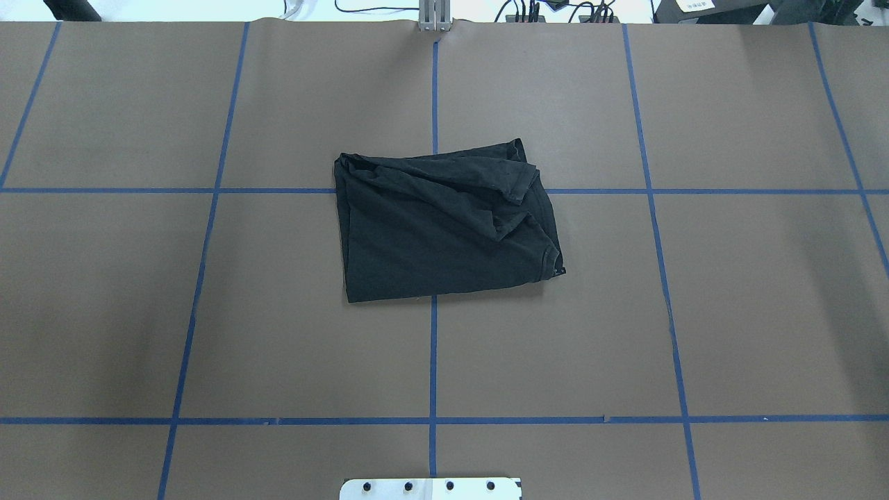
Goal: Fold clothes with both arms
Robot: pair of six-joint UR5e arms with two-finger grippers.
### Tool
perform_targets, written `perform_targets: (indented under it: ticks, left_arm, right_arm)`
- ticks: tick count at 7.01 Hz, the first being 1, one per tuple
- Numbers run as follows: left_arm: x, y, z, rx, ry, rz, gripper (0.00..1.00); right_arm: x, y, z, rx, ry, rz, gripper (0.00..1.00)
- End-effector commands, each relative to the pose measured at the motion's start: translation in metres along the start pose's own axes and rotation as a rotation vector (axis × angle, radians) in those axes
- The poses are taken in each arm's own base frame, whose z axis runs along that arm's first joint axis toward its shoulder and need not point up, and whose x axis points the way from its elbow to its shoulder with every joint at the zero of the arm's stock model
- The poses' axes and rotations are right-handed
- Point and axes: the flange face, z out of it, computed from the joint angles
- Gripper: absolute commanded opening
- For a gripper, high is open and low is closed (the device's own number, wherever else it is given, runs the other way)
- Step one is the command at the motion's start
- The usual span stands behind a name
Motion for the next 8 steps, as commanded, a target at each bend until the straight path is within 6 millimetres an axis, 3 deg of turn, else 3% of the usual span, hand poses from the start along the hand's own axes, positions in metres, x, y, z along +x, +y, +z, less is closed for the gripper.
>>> perform_targets:
  ticks: [1,2,4,6,8]
  left_arm:
    - [0.033,0.071,-0.011,0.047,0.093,0.024,1.00]
    - [0.038,0.082,-0.007,0.043,0.131,0.016,1.00]
    - [0.038,0.077,-0.003,0.051,0.129,-0.059,1.00]
    - [0.020,0.076,0.024,0.048,0.129,-0.063,1.00]
    - [0.016,0.063,0.030,0.048,0.130,-0.119,1.00]
  right_arm:
    - [-0.002,-0.002,-0.002,0.002,0.000,-0.003,1.00]
    - [0.000,-0.001,-0.001,0.000,0.006,-0.003,1.00]
    - [0.006,0.000,0.005,-0.010,0.015,0.003,1.00]
    - [0.013,-0.001,0.011,-0.020,0.017,0.014,1.00]
    - [0.016,0.002,0.014,-0.024,0.018,0.017,1.00]
